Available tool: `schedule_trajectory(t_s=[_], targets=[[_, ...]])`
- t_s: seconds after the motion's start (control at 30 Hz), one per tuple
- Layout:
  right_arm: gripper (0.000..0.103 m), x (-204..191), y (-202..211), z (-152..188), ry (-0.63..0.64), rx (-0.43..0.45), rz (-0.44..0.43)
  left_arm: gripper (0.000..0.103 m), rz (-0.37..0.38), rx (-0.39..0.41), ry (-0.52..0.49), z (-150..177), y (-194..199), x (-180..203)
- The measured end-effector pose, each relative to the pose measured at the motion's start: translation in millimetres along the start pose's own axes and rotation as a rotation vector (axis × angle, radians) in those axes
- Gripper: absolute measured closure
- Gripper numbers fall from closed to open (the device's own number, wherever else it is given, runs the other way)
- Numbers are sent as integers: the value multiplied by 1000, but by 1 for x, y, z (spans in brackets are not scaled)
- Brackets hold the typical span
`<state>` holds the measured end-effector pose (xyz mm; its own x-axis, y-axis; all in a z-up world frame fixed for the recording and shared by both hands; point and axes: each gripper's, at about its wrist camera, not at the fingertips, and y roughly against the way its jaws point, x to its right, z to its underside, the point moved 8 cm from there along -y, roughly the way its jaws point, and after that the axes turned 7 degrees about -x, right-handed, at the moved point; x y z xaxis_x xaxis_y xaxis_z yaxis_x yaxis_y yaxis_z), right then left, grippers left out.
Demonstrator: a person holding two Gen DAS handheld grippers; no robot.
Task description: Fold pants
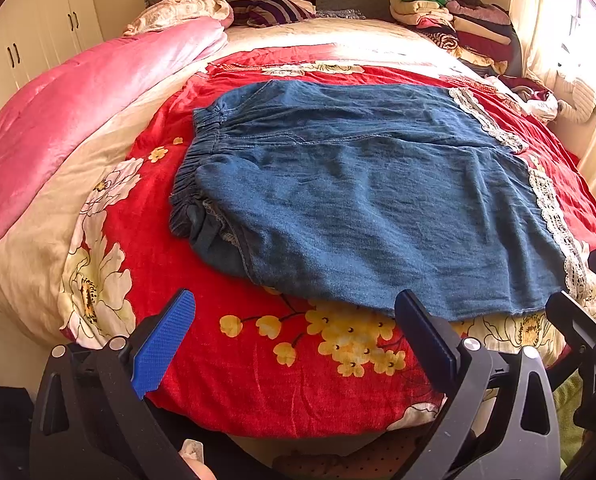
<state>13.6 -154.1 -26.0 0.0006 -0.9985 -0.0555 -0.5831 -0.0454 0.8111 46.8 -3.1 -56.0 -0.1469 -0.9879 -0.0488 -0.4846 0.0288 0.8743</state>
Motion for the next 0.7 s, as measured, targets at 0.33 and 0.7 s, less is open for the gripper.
schedule_trajectory(t_s=[0.33, 0.7], targets=[[8, -4, -5, -9, 16, -7, -16, 4, 11, 10, 15, -11, -4, -5], [8, -17, -34, -59, 68, -19, -76, 4, 16, 18, 71, -68, -22, -39]])
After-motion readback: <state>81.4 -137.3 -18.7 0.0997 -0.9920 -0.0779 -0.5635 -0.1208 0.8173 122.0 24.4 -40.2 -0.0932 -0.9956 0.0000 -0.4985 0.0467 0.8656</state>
